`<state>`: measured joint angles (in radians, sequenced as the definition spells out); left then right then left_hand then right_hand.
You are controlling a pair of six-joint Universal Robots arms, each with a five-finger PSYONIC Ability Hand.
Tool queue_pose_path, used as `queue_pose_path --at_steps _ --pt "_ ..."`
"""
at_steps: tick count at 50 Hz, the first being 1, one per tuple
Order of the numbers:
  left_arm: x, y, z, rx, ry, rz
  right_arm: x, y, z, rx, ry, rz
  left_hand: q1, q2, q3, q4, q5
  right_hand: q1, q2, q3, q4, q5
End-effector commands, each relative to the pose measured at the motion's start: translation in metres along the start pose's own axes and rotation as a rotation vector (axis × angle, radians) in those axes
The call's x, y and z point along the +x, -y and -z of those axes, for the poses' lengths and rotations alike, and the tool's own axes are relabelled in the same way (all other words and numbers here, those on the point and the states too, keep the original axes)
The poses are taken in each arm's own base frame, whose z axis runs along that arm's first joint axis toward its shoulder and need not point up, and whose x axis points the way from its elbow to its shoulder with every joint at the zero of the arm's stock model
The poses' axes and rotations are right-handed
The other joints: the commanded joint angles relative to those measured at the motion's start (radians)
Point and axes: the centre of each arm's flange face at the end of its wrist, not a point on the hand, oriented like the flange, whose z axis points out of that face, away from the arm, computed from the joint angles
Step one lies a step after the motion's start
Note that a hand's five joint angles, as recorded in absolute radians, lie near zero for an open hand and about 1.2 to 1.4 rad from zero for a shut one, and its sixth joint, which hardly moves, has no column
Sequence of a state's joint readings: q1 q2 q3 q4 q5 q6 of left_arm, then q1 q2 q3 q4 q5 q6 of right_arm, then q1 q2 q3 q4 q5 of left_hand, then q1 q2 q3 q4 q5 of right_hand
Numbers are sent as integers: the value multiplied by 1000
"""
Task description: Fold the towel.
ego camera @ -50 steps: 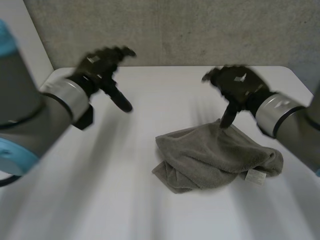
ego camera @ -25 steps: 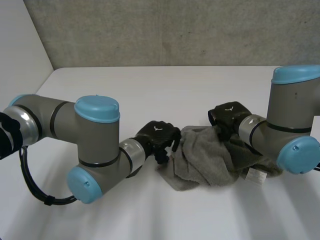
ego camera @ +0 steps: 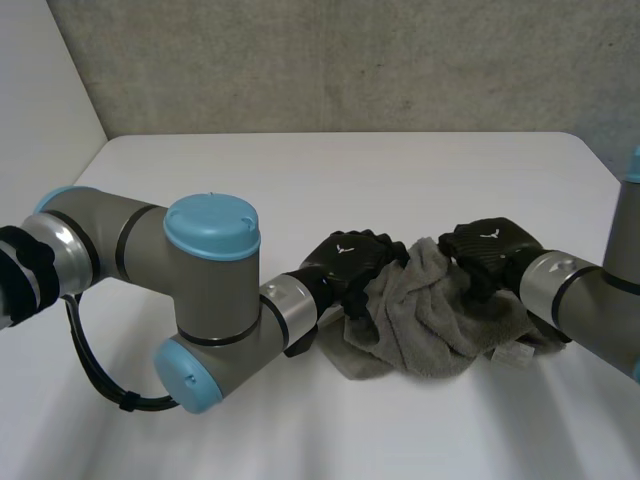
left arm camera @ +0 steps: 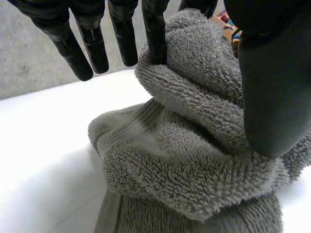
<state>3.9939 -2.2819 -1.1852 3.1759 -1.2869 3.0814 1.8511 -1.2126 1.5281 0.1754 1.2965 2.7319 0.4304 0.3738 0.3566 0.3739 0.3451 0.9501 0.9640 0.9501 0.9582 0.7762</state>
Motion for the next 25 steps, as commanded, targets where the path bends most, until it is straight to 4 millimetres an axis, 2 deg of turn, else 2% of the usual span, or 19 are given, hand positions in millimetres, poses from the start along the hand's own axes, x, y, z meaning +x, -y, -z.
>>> queue_pose_path --at_steps 1,3,4,5,6,7,11,13,14,15,16,17,18,19,20,21,22,23,25 --pt "3 -4 -6 24 -5 -11 6 -7 1 -4 -1 -18 -114 -58 -40 -58 -203 115 101 115 107 114" --pt "4 -11 -7 7 -8 -6 7 -9 1 -1 2 -20 -47 10 27 10 -136 197 183 197 189 196" --pt "5 -15 -8 -5 -9 -3 5 -10 0 6 8 -18 116 173 190 173 27 308 294 308 300 307" --pt "5 -17 -8 -11 -10 -2 5 -10 0 6 8 -18 461 517 535 517 372 309 295 309 301 309" --pt "5 -17 -8 -11 -10 -2 4 -10 -1 14 13 -17 464 521 538 521 375 445 431 445 437 444" --pt "5 -18 -8 -13 -4 -2 4 -10 -1 14 13 -17 865 922 939 922 776 446 432 446 438 446" --pt "0 -9 -7 16 45 -10 6 0 -4 61 15 -12 966 1023 1040 1022 877 446 432 446 438 446" --pt "-8 15 -4 82 129 -20 9 9 -6 96 6 -2 966 1023 1040 1022 877 446 432 446 438 446" --pt "-8 15 -4 82 130 -20 14 21 -7 139 -11 11 966 1023 1040 1022 877 446 432 446 438 446" --pt "-12 34 0 135 181 -27 14 21 -7 140 -11 11 966 1023 1040 1022 877 446 432 446 438 446" --pt "-12 34 0 136 182 -27 19 36 -7 194 -29 12 966 1023 1040 1022 877 446 432 446 438 446" --pt "-17 55 7 193 236 -31 24 56 -2 264 -44 -7 966 1023 1040 1022 877 446 432 446 438 446" --pt "-23 76 16 249 293 -33 24 56 -2 265 -45 -7 966 1023 1040 1022 877 446 432 446 438 446" --pt "-23 76 16 250 294 -33 30 79 6 353 -63 -36 966 1023 1040 1022 877 446 432 446 438 446" --pt "-33 98 28 306 356 -31 37 101 16 433 -80 -72 966 1023 1040 1022 877 446 432 446 438 446" --pt "-43 118 43 359 411 -25 37 101 16 434 -80 -73 966 1023 1040 1022 877 446 432 446 438 446" --pt "-43 118 43 360 412 -25 42 118 27 502 -90 -106 966 1023 1040 1022 877 446 432 446 438 446" --pt "-46 134 58 404 444 -23 43 134 39 562 -82 -141 966 1023 1040 1022 877 446 432 446 438 446" --pt "-44 145 71 435 457 -23 44 145 49 606 -74 -161 966 1023 1040 1022 877 446 432 446 438 446"
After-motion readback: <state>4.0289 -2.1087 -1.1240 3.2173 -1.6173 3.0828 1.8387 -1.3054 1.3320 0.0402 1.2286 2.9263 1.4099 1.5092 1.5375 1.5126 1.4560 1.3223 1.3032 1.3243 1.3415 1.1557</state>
